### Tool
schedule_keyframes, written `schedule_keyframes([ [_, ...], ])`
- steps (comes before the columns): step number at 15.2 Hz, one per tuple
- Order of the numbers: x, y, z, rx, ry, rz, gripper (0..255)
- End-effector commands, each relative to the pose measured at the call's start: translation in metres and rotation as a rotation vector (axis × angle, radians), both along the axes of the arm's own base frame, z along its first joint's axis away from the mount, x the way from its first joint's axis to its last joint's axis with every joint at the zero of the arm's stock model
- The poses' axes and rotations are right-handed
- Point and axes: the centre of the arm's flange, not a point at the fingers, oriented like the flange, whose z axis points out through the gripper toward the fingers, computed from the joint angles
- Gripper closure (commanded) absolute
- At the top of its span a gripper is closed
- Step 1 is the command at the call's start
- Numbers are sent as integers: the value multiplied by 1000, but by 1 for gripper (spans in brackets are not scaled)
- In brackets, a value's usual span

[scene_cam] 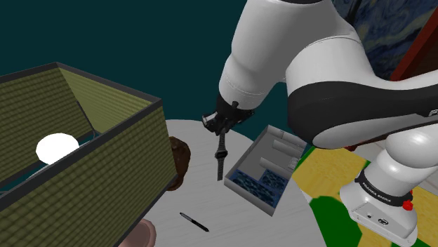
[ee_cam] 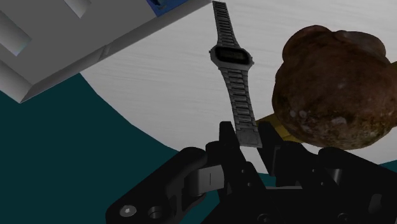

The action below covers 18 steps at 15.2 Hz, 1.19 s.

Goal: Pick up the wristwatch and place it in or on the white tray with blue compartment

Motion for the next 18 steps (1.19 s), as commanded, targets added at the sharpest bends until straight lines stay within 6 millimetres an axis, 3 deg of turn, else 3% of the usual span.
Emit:
schedule_keyframes([
  [1, 1, 0, 10, 0, 0, 0, 255],
  [18, 1, 0, 99, 0, 0, 0, 255],
])
